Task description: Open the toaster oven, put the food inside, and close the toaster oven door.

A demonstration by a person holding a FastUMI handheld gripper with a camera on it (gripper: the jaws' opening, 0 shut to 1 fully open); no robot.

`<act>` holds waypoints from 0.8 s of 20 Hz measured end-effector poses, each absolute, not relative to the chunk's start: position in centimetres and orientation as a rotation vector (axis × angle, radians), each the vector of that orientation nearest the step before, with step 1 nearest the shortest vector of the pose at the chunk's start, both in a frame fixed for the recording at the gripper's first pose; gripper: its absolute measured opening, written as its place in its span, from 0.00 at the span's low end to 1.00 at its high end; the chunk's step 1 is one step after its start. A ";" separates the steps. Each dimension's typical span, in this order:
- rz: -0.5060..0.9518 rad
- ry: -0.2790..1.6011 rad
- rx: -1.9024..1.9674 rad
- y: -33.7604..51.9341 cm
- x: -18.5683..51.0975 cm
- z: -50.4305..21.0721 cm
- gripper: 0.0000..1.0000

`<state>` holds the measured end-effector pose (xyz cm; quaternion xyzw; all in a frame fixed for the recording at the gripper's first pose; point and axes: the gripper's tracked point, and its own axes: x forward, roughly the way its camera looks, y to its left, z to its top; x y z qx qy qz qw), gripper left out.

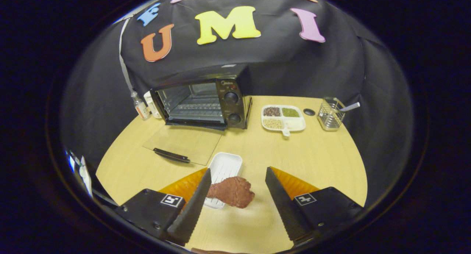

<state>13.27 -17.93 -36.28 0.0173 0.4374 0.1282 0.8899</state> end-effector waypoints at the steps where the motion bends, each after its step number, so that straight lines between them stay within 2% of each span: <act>1: 0.272 0.940 0.085 -18.2 13.1 -37.0 0.93; 2: 0.287 0.970 0.135 -18.2 13.0 -37.7 0.91; 6: 0.320 1.051 0.259 -18.1 12.1 -39.6 0.74; 10: 0.334 1.082 0.312 -17.4 11.5 -40.0 0.45; 11: 0.345 1.090 0.320 -17.3 11.0 -39.9 0.32; 12: 0.362 1.096 0.327 -17.0 10.5 -39.3 0.31; 13: 0.380 1.098 0.326 -16.6 10.0 -38.9 0.21; 15: 0.383 1.094 0.288 -16.1 9.3 -38.1 0.13; 16: 0.364 1.086 0.253 -16.2 9.2 -37.8 0.12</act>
